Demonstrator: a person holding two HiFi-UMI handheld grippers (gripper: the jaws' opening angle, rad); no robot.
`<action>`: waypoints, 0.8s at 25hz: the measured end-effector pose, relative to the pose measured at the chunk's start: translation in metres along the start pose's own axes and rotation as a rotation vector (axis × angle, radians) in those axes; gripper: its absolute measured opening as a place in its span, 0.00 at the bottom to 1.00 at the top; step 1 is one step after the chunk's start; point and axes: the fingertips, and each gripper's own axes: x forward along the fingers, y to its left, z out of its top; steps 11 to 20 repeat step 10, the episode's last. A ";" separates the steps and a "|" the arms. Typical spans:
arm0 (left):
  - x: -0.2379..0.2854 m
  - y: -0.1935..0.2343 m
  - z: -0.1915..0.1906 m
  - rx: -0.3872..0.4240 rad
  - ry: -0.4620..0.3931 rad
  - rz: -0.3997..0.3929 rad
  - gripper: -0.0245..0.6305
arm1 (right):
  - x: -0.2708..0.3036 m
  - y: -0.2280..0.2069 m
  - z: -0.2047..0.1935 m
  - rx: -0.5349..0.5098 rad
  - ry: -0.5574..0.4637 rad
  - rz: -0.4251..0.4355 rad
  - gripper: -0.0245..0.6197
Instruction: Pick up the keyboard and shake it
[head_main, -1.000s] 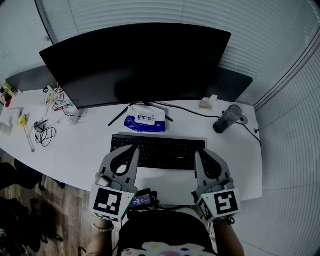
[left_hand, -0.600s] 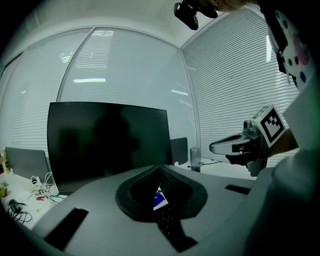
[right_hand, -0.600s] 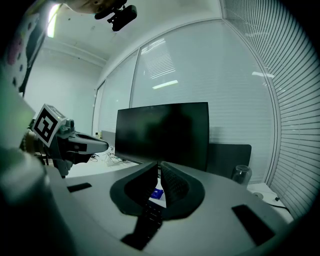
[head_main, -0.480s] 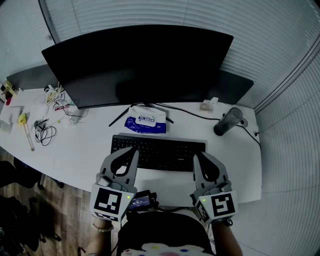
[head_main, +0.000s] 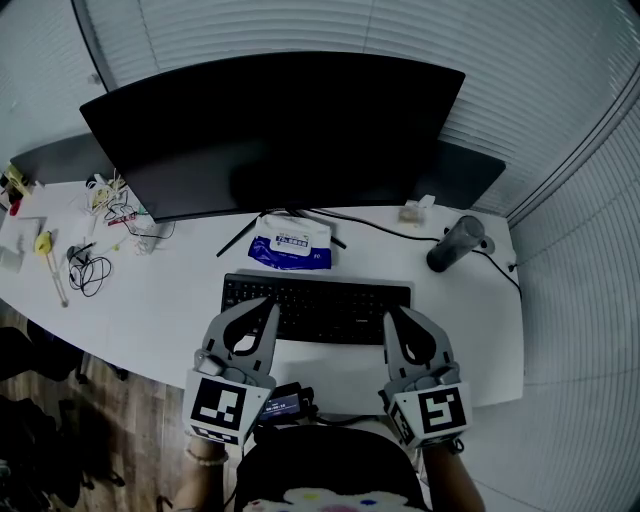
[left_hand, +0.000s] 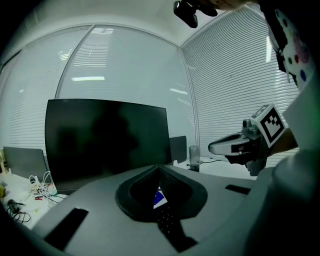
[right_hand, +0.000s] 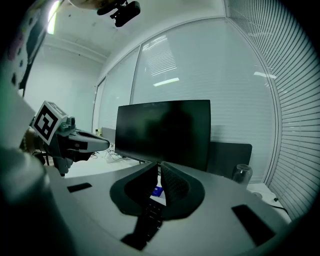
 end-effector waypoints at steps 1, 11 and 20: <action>0.000 0.000 0.000 -0.007 -0.001 -0.001 0.06 | 0.000 0.000 0.000 0.002 0.003 -0.003 0.11; -0.001 0.000 -0.005 0.014 0.006 -0.011 0.06 | 0.001 0.000 -0.003 0.012 0.011 -0.013 0.11; -0.001 0.000 -0.005 0.014 0.006 -0.011 0.06 | 0.001 0.000 -0.003 0.012 0.011 -0.013 0.11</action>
